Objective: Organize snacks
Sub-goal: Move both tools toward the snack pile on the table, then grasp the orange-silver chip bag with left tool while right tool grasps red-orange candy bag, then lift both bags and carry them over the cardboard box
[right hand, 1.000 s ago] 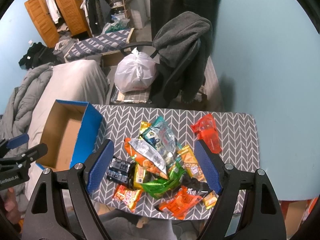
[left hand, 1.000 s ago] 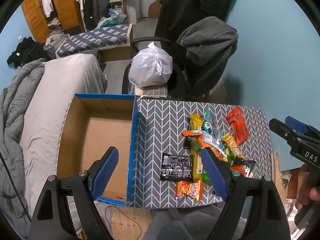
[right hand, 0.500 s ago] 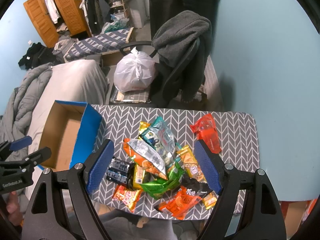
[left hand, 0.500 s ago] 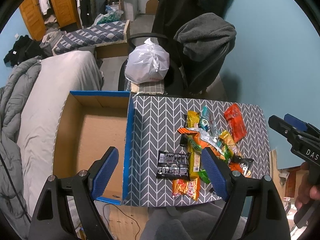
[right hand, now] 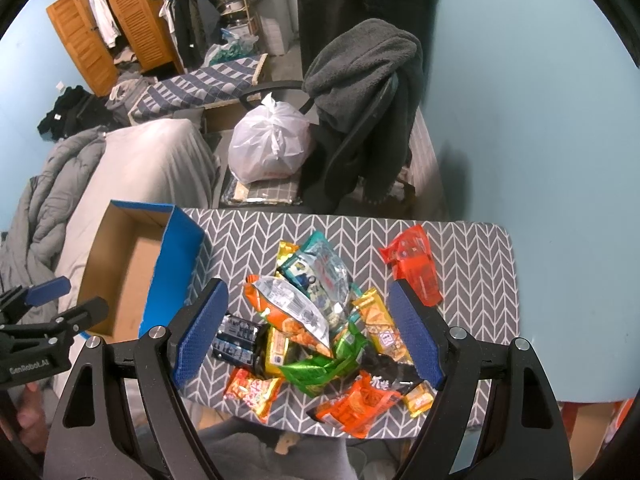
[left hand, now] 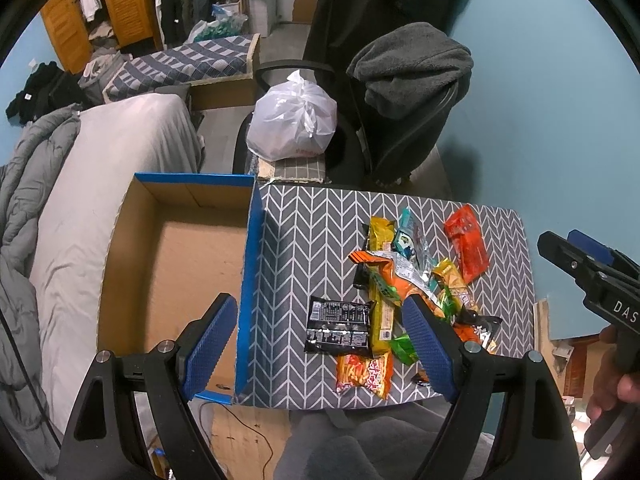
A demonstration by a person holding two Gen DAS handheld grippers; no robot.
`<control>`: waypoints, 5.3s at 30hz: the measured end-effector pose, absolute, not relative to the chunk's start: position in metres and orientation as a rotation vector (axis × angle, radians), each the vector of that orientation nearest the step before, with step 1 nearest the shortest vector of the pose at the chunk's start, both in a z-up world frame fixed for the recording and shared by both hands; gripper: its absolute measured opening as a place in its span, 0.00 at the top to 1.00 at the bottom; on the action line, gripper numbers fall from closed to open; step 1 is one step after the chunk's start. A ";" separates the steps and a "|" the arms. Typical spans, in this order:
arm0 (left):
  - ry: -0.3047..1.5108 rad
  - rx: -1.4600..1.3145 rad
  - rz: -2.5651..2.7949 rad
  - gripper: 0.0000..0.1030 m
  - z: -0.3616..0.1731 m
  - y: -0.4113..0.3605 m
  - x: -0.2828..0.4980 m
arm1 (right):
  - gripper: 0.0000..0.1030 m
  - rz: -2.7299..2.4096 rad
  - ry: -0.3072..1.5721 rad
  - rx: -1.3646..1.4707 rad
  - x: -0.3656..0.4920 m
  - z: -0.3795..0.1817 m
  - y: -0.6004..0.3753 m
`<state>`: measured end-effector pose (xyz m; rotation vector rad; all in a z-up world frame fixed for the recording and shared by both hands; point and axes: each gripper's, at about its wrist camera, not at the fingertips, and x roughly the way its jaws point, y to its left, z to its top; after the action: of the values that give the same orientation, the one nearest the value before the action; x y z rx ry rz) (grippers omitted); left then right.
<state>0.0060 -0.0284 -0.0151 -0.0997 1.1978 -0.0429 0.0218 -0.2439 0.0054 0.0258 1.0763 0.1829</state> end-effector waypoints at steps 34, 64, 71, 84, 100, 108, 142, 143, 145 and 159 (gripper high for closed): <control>1.296 -0.244 -0.022 0.17 -0.050 -0.074 0.020 | 0.21 0.186 1.141 0.026 0.032 -0.016 -0.310; 1.490 -0.517 0.183 0.17 -0.182 -0.132 0.069 | 0.21 0.296 1.454 -0.021 0.164 -0.191 -0.391; 1.523 -0.546 0.242 0.17 -0.211 -0.143 0.073 | 0.21 0.290 1.494 -0.041 0.176 -0.222 -0.385; 1.566 -0.609 0.322 0.17 -0.258 -0.148 0.083 | 0.21 0.245 1.535 -0.088 0.174 -0.260 -0.377; 1.556 -0.572 0.244 0.50 -0.247 -0.142 0.071 | 0.45 0.258 1.468 -0.209 0.162 -0.262 -0.362; 1.523 -0.506 0.181 0.55 -0.223 -0.140 0.068 | 0.57 0.312 1.448 -0.185 0.152 -0.252 -0.364; 1.339 -0.172 0.092 0.55 -0.107 -0.072 0.045 | 0.57 0.478 1.264 -0.085 0.089 -0.093 -0.260; 1.333 -0.166 0.095 0.55 -0.104 -0.067 0.042 | 0.57 0.484 1.262 -0.084 0.088 -0.091 -0.254; 1.324 -0.159 0.098 0.55 -0.100 -0.057 0.039 | 0.57 0.500 1.255 -0.088 0.085 -0.086 -0.241; 1.302 -0.164 0.157 0.55 -0.090 0.020 0.021 | 0.57 0.618 1.238 -0.106 0.078 -0.076 -0.144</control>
<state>0.0211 0.0197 -0.0904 -0.1641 1.3015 0.1571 0.0781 -0.1443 -0.0762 -0.1056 1.2377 0.6180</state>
